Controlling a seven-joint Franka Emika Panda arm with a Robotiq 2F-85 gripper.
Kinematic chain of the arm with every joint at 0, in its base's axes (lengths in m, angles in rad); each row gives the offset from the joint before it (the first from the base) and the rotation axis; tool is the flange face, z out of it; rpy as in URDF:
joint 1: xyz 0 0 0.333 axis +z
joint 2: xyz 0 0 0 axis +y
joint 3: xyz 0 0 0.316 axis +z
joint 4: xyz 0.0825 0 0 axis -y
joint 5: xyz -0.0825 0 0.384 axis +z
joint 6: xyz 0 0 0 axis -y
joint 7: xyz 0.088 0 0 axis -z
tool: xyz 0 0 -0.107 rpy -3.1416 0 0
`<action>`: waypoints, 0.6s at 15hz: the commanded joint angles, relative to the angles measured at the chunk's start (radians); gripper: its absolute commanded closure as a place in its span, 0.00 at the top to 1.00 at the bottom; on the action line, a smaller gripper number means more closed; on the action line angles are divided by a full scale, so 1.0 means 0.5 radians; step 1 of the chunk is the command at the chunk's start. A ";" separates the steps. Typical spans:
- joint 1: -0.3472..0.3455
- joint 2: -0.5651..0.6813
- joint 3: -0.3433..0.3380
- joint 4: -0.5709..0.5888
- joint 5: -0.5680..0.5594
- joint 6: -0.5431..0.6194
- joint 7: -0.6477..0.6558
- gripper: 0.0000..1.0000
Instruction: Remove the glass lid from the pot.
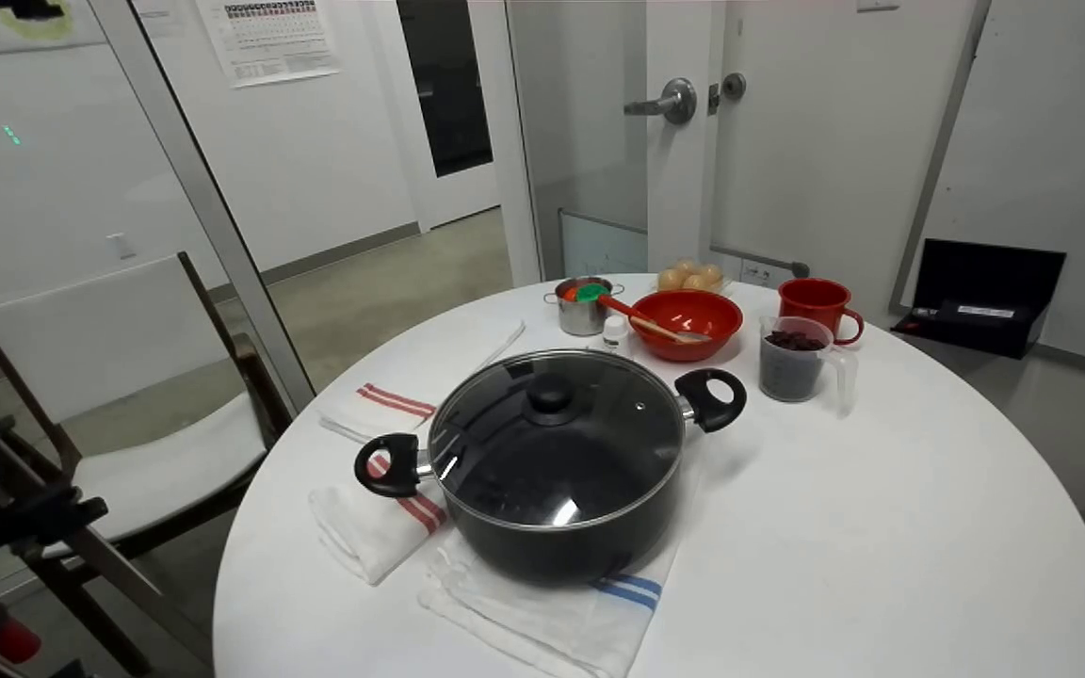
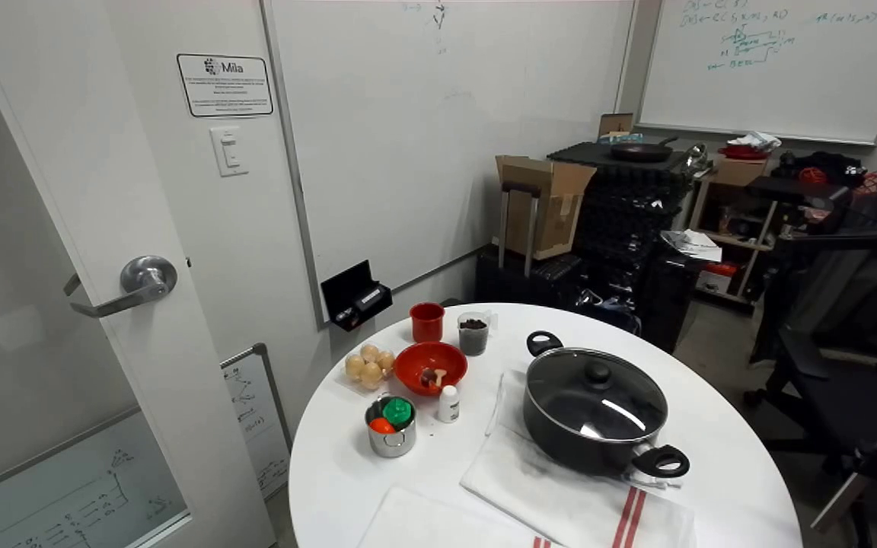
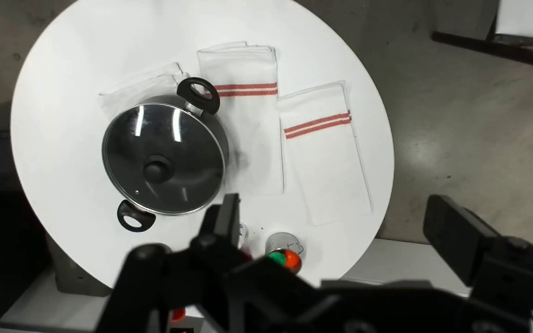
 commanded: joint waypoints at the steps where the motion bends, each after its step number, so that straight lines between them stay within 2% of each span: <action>1: -0.035 0.235 -0.169 0.144 -0.023 -0.018 -0.193 1.00; 9: -0.111 0.818 -0.413 0.478 -0.008 -0.107 -0.483 1.00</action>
